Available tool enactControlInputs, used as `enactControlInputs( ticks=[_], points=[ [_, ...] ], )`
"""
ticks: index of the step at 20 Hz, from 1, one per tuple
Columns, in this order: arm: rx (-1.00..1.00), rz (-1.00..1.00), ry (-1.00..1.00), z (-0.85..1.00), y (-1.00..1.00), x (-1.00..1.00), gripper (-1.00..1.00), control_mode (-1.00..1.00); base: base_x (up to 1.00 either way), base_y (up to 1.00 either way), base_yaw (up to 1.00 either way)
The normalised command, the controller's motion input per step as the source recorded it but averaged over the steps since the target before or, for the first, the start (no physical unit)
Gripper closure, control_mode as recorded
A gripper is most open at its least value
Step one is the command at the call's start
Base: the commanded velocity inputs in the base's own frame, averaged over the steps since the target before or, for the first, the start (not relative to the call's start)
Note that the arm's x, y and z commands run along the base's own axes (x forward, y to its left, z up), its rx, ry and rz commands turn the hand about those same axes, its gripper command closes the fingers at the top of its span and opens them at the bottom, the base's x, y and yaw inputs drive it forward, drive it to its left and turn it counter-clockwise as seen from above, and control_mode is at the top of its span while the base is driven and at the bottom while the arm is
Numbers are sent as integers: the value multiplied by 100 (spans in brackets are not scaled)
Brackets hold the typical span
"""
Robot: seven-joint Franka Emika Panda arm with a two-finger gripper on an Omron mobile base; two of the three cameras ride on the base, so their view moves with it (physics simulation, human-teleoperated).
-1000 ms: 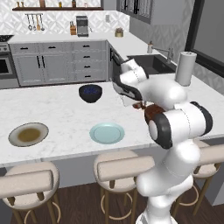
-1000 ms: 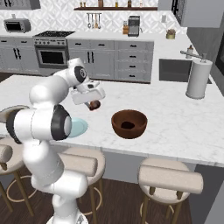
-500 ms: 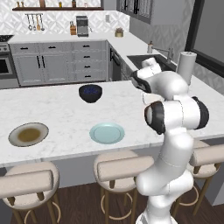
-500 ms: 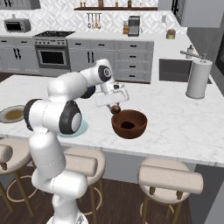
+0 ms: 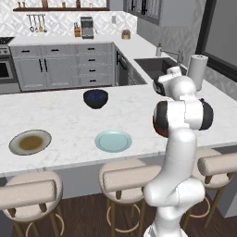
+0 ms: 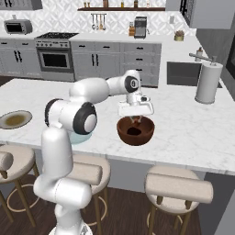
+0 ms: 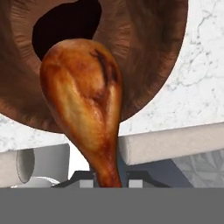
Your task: Pick the chicken drumstick and avocado from their plates and place them in the bowl. Then put the bowl in the fridge.
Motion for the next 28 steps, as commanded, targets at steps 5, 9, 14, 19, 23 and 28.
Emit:
enactControlInputs(
  ticks=[5,9,14,19,23,28],
  points=[
    [10,0,0,-36,-19,25,100,-100,0,0,0],
    [8,0,1,-33,-7,41,100,-100,0,0,0],
    [7,0,2,-13,-7,51,100,-100,0,0,0],
    [3,0,0,-36,-1,8,100,-100,0,0,0],
    [0,0,1,-48,0,0,-100,-100,0,0,0],
    [0,0,0,-7,0,-2,-100,-100,0,0,0]
  ],
)
